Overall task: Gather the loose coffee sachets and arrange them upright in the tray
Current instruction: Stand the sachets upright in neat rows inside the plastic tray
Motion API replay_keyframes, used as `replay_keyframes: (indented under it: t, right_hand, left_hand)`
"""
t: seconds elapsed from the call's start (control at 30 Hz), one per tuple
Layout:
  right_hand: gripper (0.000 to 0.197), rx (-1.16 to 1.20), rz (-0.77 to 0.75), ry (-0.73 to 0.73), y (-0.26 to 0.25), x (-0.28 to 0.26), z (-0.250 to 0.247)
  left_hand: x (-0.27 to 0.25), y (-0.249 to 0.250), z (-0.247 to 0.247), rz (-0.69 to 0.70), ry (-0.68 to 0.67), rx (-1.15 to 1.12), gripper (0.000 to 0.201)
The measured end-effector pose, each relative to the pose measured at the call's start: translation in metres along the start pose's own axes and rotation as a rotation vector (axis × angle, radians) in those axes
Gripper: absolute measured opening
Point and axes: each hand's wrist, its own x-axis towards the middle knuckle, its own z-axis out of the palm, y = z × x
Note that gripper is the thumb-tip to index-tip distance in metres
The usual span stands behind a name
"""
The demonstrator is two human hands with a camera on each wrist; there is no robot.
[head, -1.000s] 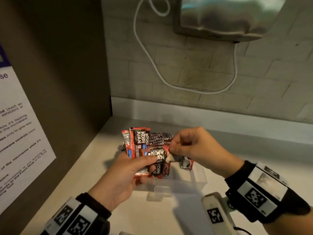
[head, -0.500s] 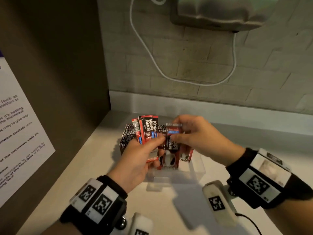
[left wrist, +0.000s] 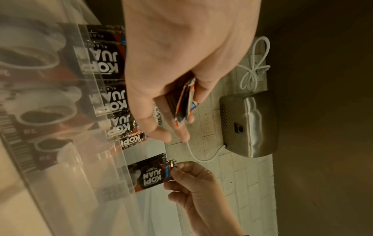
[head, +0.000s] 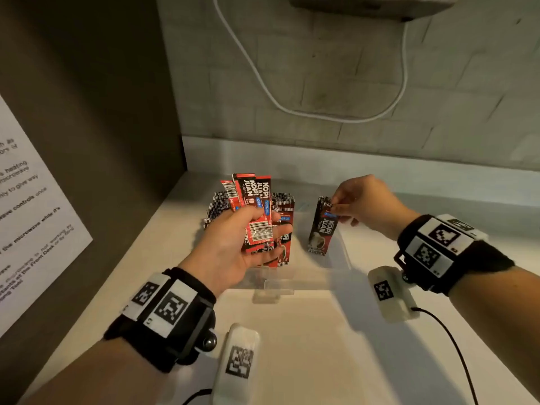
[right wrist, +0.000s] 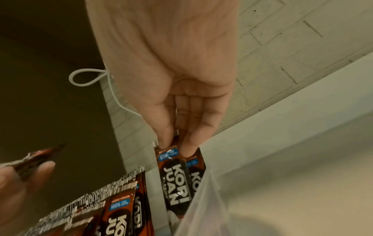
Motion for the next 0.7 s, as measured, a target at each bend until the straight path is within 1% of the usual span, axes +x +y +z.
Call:
replay_keyframes:
  t: [0.1,0.2,0.47,0.7]
  right_hand:
    - [0.014,-0.088,-0.041,0.005,0.0037,0.0016,0.0028]
    - [0.010,-0.177,-0.108,0.019,0.0028,0.0034,0.0044]
    - [0.008,-0.328,-0.216,0.046,0.0013,0.0079,0.0030]
    - [0.008,-0.296,-0.208,0.064,0.0058,0.0102,0.0055]
  left_hand:
    - [0.0000,-0.0004,-0.0009,0.030,-0.003,0.041,0.016]
    - [-0.0001,-0.0012,-0.0008,0.049,-0.009,0.065,0.020]
    - [0.0026,-0.0044,-0.0042,0.038,0.002,0.065,0.018]
    - [0.0046,-0.0077,-0.0048,0.001,-0.025,0.025,0.018]
